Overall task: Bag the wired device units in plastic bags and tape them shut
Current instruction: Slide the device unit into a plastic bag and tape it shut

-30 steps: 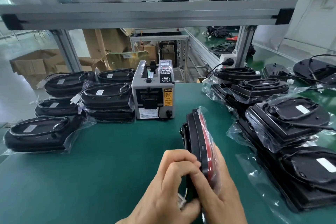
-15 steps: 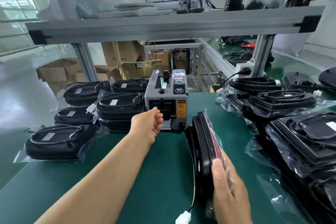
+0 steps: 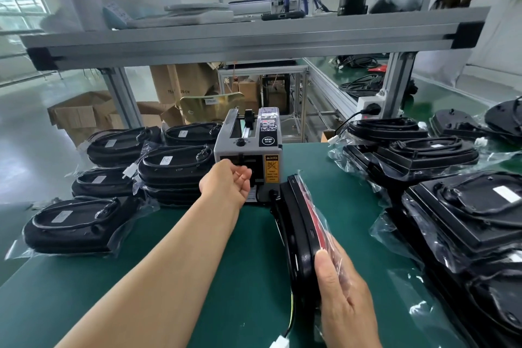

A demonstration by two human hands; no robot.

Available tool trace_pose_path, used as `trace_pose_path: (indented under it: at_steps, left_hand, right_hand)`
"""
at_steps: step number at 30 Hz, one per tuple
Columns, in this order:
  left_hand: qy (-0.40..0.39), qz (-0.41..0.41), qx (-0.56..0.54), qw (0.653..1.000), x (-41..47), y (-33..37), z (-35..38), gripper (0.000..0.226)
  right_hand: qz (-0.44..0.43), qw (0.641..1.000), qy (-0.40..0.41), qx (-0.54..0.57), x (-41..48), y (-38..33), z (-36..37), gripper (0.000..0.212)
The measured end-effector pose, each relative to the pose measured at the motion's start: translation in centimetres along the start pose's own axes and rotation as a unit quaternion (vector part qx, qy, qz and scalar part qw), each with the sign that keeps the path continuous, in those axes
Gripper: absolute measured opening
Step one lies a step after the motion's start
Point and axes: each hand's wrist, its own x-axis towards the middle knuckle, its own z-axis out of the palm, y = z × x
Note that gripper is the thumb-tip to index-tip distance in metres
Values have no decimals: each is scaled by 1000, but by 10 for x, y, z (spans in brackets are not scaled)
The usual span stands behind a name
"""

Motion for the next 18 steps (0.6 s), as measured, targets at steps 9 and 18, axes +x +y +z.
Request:
trace_pose_path:
  at_steps: [9,18]
  left_hand:
    - [-25,-1,-23,999,6,-3,-2,11]
    - [1,61,20,998,8,-10,-11,17]
  right_hand:
    - [2,1000,-12,-7,0,3,-1,60]
    - [-5,1000,-2,-29,-1,1,-2,61]
